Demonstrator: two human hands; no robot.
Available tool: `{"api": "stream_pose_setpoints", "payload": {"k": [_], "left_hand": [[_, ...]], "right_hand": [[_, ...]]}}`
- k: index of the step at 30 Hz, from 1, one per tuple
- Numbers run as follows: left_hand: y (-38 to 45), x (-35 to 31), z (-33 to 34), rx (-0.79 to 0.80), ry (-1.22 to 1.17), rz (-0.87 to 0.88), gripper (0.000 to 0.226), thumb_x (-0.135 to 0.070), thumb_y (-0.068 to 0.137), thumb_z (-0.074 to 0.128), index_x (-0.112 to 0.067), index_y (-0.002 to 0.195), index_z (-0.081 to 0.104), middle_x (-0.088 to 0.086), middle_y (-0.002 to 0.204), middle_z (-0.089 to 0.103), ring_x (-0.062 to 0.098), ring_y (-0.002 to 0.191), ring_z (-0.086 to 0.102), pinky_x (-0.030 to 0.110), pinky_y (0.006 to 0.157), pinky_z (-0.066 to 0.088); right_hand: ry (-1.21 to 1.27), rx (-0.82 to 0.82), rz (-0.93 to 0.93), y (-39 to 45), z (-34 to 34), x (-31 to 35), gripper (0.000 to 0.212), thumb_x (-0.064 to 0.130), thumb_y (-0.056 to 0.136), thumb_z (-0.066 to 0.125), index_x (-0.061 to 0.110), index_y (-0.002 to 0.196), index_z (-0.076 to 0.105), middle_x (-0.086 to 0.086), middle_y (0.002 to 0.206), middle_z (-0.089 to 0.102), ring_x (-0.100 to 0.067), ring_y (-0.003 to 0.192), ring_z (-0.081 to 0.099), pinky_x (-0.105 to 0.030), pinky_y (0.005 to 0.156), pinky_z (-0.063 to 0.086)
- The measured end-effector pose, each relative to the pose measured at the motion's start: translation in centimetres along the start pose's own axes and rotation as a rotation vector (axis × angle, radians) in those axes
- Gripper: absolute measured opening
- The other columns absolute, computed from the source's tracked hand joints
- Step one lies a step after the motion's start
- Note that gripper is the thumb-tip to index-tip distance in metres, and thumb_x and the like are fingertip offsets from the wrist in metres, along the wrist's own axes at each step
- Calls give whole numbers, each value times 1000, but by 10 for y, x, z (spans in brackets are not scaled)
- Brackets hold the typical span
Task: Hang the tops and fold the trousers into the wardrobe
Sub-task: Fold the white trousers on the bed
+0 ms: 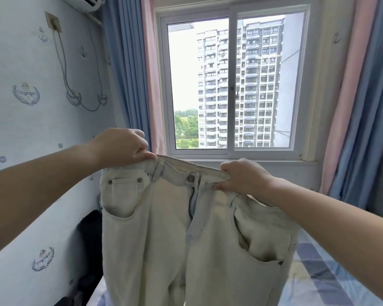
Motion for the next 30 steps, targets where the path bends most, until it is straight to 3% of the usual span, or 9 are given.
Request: {"api": "stream_pose_setpoints", "payload": {"k": [2, 4, 9, 13, 17, 20, 23, 25, 30], "left_hand": [[8, -4, 8, 52, -52, -32, 63, -80, 76, 18, -27, 51, 39, -14, 64, 43, 1, 52, 44, 18, 49, 28], [18, -11, 15, 110, -76, -68, 60, -75, 76, 27, -22, 56, 45, -10, 64, 49, 7, 58, 49, 19, 53, 32], [65, -67, 22, 265, -64, -69, 39, -58, 91, 45, -27, 101, 66, -12, 92, 61, 8, 88, 58, 25, 73, 50], [108, -117, 10, 269, -38, -28, 37, -60, 91, 41, -29, 92, 61, -13, 82, 57, 8, 82, 58, 30, 81, 53], [180, -202, -23, 158, -83, 39, 34, -57, 95, 37, -28, 82, 49, -11, 80, 50, 10, 83, 52, 26, 79, 46], [223, -248, -47, 40, -166, 45, 40, -52, 96, 37, -20, 92, 60, -4, 89, 60, 13, 88, 57, 25, 75, 43], [253, -272, -70, -122, -355, 4, 40, -50, 96, 41, -17, 94, 63, -4, 85, 57, 18, 89, 57, 27, 73, 38], [263, -274, -79, -214, -504, -58, 34, -50, 95, 43, -21, 86, 59, -8, 77, 49, 16, 84, 51, 28, 72, 34], [261, -252, -65, -303, -677, -206, 35, -51, 95, 42, -25, 77, 55, -15, 67, 44, 15, 75, 48, 29, 71, 34]], "right_hand": [[-20, 2, 7, -6, -4, -8, 40, 60, 80, 60, 21, 80, 49, 8, 66, 45, -18, 69, 49, -29, 57, 35], [-66, 23, -1, -10, -3, -19, 41, 62, 80, 57, 25, 69, 45, 9, 64, 46, -18, 68, 50, -29, 57, 36], [-186, 164, 53, -34, -21, -71, 46, 58, 87, 53, 27, 58, 36, 12, 65, 43, -17, 73, 49, -29, 65, 41], [-447, 131, 50, -45, -39, -118, 28, 43, 96, 47, 24, 77, 52, 1, 91, 63, -22, 88, 60, -29, 71, 43], [-580, 59, 326, -77, -84, -215, 20, 9, 93, 39, 13, 79, 53, -3, 83, 57, -24, 76, 52, -31, 65, 41], [-543, 12, 537, -102, -127, -273, 25, -1, 88, 35, 13, 67, 40, -8, 95, 60, -24, 81, 53, -31, 66, 38], [-442, -121, 668, -117, -179, -326, 18, 0, 90, 37, 7, 91, 54, -12, 105, 58, -30, 97, 57, -31, 74, 39], [-333, -280, 717, -117, -215, -351, 29, 3, 93, 37, 5, 115, 56, -17, 117, 58, -33, 105, 56, -32, 77, 40], [-76, -507, 598, -92, -258, -346, 31, 3, 90, 40, 14, 112, 59, -11, 120, 54, -28, 105, 52, -31, 82, 39]]}}
Point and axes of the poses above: each hand's wrist, its own y-axis towards the middle knuckle, its own z-axis out of the palm, x = y × z, the point moved 9 cm from there along y, towards the middle knuckle
